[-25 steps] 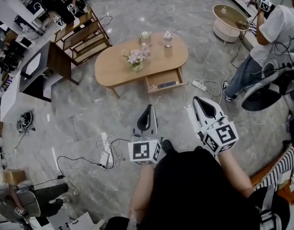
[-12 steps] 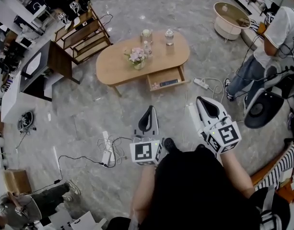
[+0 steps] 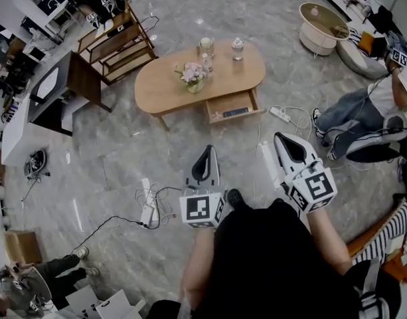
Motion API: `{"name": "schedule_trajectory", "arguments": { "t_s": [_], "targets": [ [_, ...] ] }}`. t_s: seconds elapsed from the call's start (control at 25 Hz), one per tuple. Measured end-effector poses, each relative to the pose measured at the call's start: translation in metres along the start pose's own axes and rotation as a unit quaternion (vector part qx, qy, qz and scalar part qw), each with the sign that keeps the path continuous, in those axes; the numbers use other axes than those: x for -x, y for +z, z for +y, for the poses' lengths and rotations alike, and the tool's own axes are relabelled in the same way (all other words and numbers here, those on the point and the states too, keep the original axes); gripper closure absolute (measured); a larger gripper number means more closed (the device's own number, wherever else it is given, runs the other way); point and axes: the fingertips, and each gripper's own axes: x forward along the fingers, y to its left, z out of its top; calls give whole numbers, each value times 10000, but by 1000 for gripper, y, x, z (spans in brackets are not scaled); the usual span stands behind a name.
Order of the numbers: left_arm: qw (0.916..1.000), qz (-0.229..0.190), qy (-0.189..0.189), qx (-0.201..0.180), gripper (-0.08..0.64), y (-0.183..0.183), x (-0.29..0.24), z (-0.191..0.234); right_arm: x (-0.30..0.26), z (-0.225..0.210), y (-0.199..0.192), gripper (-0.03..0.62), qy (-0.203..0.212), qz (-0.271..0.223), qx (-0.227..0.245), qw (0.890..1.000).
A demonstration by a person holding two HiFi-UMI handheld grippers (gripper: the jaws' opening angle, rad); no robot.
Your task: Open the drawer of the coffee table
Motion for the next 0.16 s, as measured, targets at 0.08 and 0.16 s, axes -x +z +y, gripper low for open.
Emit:
{"name": "schedule_trajectory", "arguments": {
  "t_s": [0.08,0.16],
  "targets": [
    [10000,-9,-25,-9,548,-1,1,0,0,1,0,580,-7,-7,30,10000],
    [10000,-26,-53,-15,548,-1,2,0,0,2,0,580,-11,-14,46,10000]
  ]
}}
